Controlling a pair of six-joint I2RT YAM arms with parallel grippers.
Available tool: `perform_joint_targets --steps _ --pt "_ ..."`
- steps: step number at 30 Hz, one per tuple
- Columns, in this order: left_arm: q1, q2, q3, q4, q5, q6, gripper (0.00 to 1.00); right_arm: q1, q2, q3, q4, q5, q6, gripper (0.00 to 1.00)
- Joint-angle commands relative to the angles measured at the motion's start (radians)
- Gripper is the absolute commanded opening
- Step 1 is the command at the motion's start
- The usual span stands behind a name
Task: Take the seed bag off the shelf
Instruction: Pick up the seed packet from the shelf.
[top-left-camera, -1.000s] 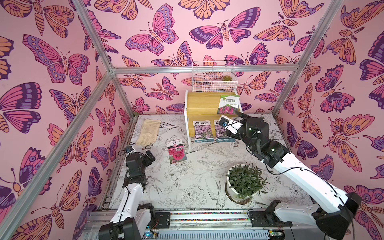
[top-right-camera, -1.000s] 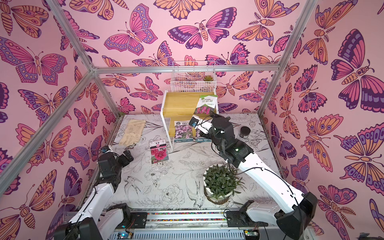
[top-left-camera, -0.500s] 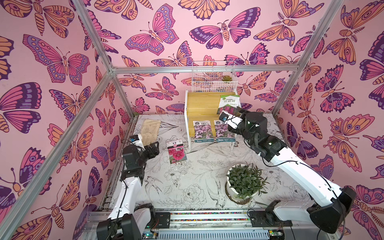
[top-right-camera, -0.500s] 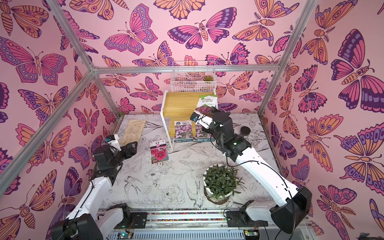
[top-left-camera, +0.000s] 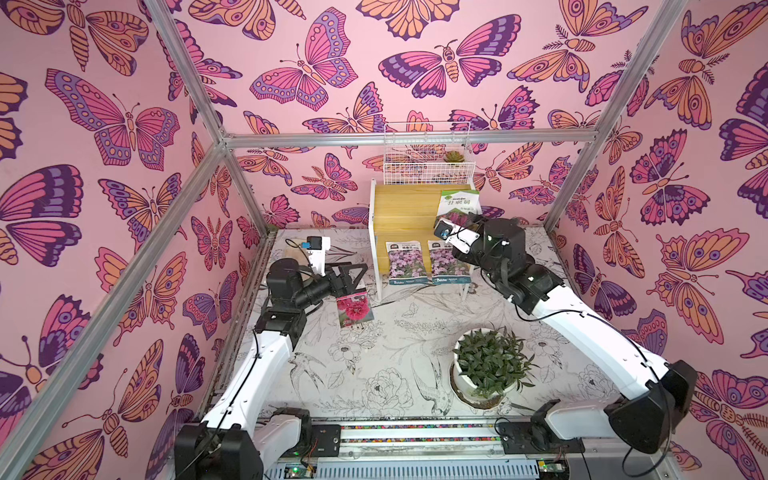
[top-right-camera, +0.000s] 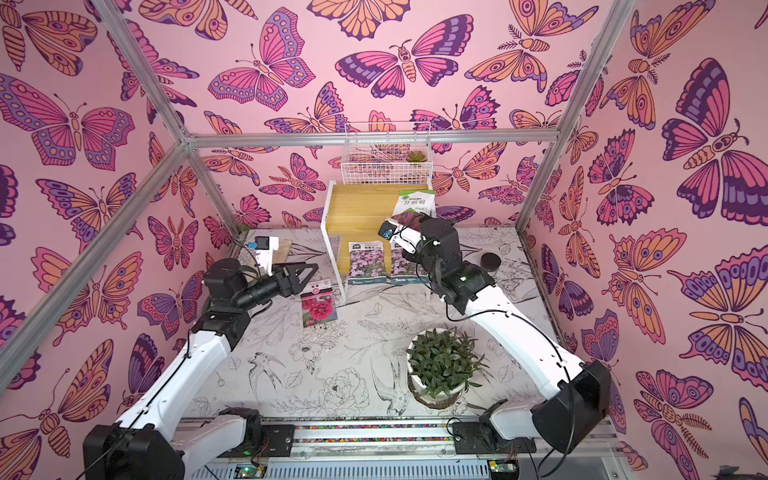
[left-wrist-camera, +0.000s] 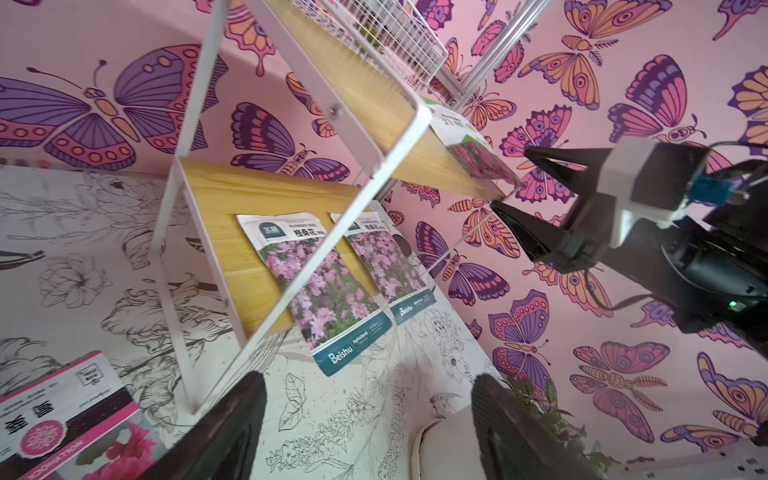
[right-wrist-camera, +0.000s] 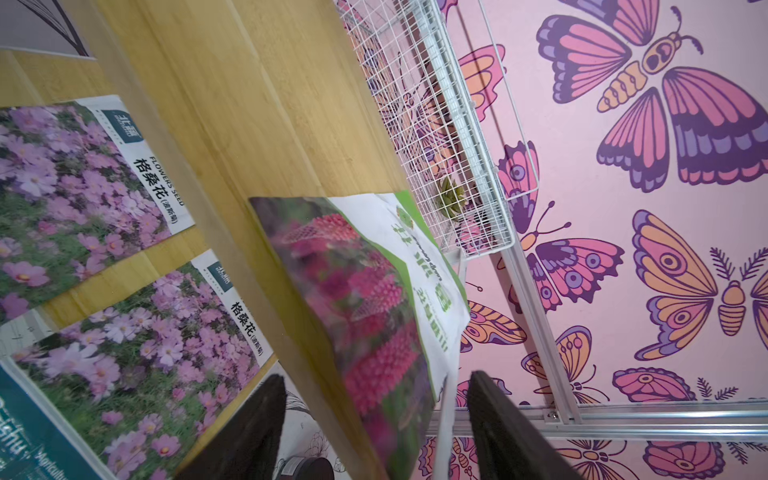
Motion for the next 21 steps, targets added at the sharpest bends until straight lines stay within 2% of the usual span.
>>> perform_joint_targets --steps 1,6,9,12,16,21 --pt "-0.014 -0.026 0.001 0.0 0.029 -0.017 0.81 -0.014 0.015 0.036 0.019 -0.009 0.015 0.67" --pt "-0.016 -0.042 -0.013 -0.006 0.011 -0.018 0.82 -0.016 0.017 0.037 0.04 -0.002 0.011 0.64" --pt "-0.016 -0.036 -0.013 -0.007 0.017 -0.022 0.82 -0.016 0.013 0.034 0.049 -0.003 0.014 0.57" --pt "-0.016 -0.035 -0.018 -0.006 0.014 -0.022 0.82 -0.018 0.015 0.032 0.061 0.0 0.013 0.48" --pt "-0.017 -0.037 -0.027 -0.007 0.011 -0.021 0.82 -0.021 0.019 0.029 0.084 0.006 0.012 0.18" --pt "-0.016 -0.042 -0.041 -0.007 0.007 -0.019 0.83 -0.022 0.011 0.025 0.096 0.0 0.011 0.09"
